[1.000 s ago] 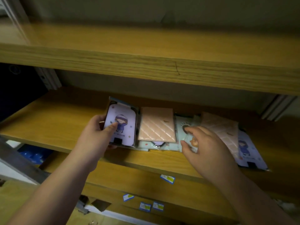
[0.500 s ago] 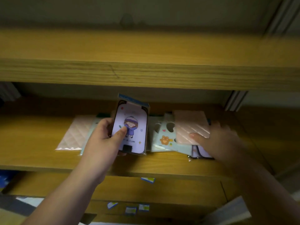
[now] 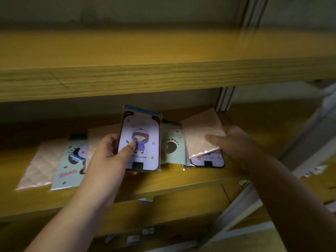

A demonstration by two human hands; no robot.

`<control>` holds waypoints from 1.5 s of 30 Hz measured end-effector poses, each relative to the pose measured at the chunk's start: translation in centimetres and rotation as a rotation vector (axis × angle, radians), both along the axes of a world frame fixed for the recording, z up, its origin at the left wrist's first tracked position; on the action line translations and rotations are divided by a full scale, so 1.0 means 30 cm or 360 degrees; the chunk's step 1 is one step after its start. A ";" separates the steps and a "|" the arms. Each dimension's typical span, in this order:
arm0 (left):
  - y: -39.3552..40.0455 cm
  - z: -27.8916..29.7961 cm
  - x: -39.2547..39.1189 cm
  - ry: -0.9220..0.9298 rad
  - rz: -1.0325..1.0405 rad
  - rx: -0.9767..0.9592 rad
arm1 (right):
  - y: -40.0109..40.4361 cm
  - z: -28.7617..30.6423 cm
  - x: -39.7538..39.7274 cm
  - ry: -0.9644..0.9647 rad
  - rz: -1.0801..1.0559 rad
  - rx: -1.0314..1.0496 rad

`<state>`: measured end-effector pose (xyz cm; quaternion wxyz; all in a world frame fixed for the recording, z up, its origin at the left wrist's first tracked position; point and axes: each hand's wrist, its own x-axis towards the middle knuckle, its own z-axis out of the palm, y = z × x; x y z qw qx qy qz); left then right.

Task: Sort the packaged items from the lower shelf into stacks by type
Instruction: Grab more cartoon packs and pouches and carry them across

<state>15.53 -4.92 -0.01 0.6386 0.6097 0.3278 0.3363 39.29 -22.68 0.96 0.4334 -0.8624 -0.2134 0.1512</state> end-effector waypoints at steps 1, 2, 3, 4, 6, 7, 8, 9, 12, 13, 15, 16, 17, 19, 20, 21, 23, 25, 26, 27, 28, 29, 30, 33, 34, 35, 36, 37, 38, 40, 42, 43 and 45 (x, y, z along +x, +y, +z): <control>-0.010 0.005 0.007 -0.0014 -0.0021 -0.0024 | -0.003 0.000 -0.015 0.0101 -0.0025 0.0106; -0.020 0.010 0.014 -0.0028 -0.0038 -0.0043 | -0.008 0.002 -0.032 0.0202 -0.0053 0.0208; -0.030 0.015 0.020 -0.0036 -0.0046 -0.0055 | -0.018 0.006 -0.049 0.0285 -0.0082 0.0302; -0.041 0.018 0.025 -0.0038 -0.0047 -0.0064 | -0.032 0.010 -0.065 0.0362 -0.0109 0.0391; -0.067 0.020 0.029 -0.0039 -0.0044 -0.0087 | -0.068 0.019 -0.099 0.0520 -0.0149 0.0561; -0.081 0.023 0.029 -0.0039 -0.0042 -0.0100 | -0.091 0.024 -0.114 0.0599 -0.0154 0.0645; -0.096 0.027 0.029 -0.0035 -0.0035 -0.0114 | -0.119 0.028 -0.127 0.0670 -0.0144 0.0740; -0.112 0.030 0.026 -0.0028 -0.0022 -0.0128 | -0.150 0.034 -0.139 0.0724 -0.0118 0.0833; -0.174 0.039 0.013 -0.0011 0.0021 -0.0165 | -0.237 0.053 -0.171 0.0750 -0.0016 0.0980; -0.201 0.040 0.008 -0.0006 0.0032 -0.0174 | -0.259 0.058 -0.178 0.0734 -0.0013 0.0979; -0.267 0.041 -0.003 -0.0003 0.0058 -0.0198 | -0.298 0.064 -0.194 0.0709 -0.0014 0.0941; -0.306 0.044 -0.010 -0.0009 0.0077 -0.0214 | -0.319 0.068 -0.203 0.0715 0.0003 0.0918; -0.347 0.046 -0.017 -0.0016 0.0098 -0.0234 | -0.345 0.071 -0.212 0.0738 0.0031 0.0899; -0.441 0.051 -0.032 -0.0018 0.0143 -0.0282 | -0.419 0.084 -0.235 0.0806 0.0121 0.0884; -0.493 0.056 -0.040 -0.0013 0.0157 -0.0293 | -0.467 0.091 -0.248 0.0843 0.0195 0.0897; -0.547 0.063 -0.046 -0.0011 0.0156 -0.0294 | -0.521 0.100 -0.259 0.0882 0.0291 0.0927; -0.662 0.076 -0.056 -0.0027 0.0119 -0.0306 | -0.634 0.124 -0.280 0.0974 0.0475 0.0974; -0.786 0.077 -0.057 -0.0053 0.0087 -0.0307 | -0.751 0.143 -0.286 0.1040 0.0583 0.1000; -0.848 0.075 -0.053 -0.0062 0.0079 -0.0293 | -0.809 0.150 -0.279 0.1066 0.0607 0.1007; -0.910 0.073 -0.046 -0.0073 0.0079 -0.0278 | -0.868 0.154 -0.264 0.1083 0.0627 0.1004; -0.970 0.072 -0.034 -0.0087 0.0085 -0.0263 | -0.927 0.159 -0.246 0.1098 0.0641 0.0988; -1.030 0.071 -0.017 -0.0100 0.0085 -0.0245 | -0.987 0.163 -0.223 0.1110 0.0649 0.0976; -1.087 0.071 0.005 -0.0103 0.0067 -0.0228 | -1.045 0.169 -0.198 0.1117 0.0641 0.0969; -1.238 0.095 0.093 -0.0100 -0.0005 -0.0250 | -1.202 0.177 -0.106 0.1048 0.0523 0.0934; -1.277 0.106 0.128 -0.0091 -0.0018 -0.0273 | -1.249 0.180 -0.074 0.1009 0.0469 0.0925; -1.312 0.116 0.166 -0.0076 -0.0035 -0.0292 | -1.294 0.179 -0.039 0.0968 0.0412 0.0930; -1.343 0.125 0.208 -0.0065 -0.0063 -0.0317 | -1.339 0.178 -0.004 0.0935 0.0351 0.0939; -1.370 0.133 0.249 -0.0053 -0.0096 -0.0346 | -1.383 0.174 0.030 0.0905 0.0294 0.0947; -1.397 0.137 0.295 -0.0035 -0.0127 -0.0369 | -1.426 0.170 0.062 0.0874 0.0238 0.0955; -1.446 0.133 0.385 0.0009 -0.0168 -0.0387 | -1.508 0.159 0.121 0.0806 0.0127 0.0973; -1.496 0.123 0.475 0.0029 -0.0215 -0.0387 | -1.582 0.145 0.172 0.0757 0.0006 0.1007; -1.522 0.120 0.519 0.0033 -0.0243 -0.0387 | -1.618 0.135 0.194 0.0741 -0.0044 0.1027; -1.567 0.110 0.606 0.0038 -0.0304 -0.0377 | -1.677 0.122 0.241 0.0736 -0.0123 0.1049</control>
